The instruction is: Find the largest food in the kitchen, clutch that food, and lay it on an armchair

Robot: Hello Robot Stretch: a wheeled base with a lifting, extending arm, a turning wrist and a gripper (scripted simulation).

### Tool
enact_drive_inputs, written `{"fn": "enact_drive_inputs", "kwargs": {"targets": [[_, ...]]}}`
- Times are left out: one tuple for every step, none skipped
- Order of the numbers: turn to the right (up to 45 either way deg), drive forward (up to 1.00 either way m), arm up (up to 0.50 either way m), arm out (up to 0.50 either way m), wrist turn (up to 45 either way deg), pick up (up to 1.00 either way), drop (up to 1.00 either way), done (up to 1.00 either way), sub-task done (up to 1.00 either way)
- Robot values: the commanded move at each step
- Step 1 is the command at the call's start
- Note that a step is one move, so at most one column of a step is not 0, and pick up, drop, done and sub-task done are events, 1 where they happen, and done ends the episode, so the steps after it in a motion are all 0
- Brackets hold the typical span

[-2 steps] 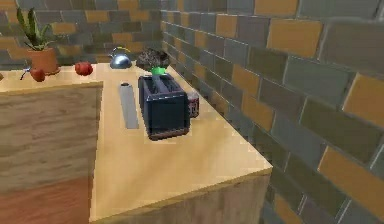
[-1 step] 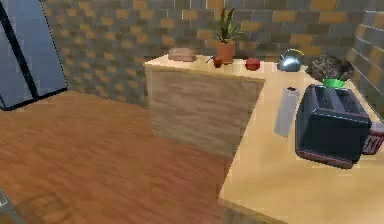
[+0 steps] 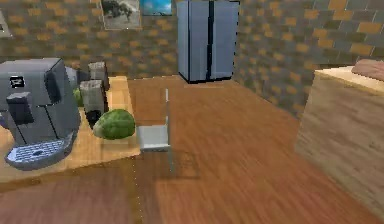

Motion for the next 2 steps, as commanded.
{"fn": "enact_drive_inputs", "kwargs": {"targets": [[-45.0,0.00,0.00,0.00,0.0,0.00,0.00,0.00,0.00],[-39.0,0.00,0.00,0.00,0.0,0.00,0.00,0.00,0.00]]}}
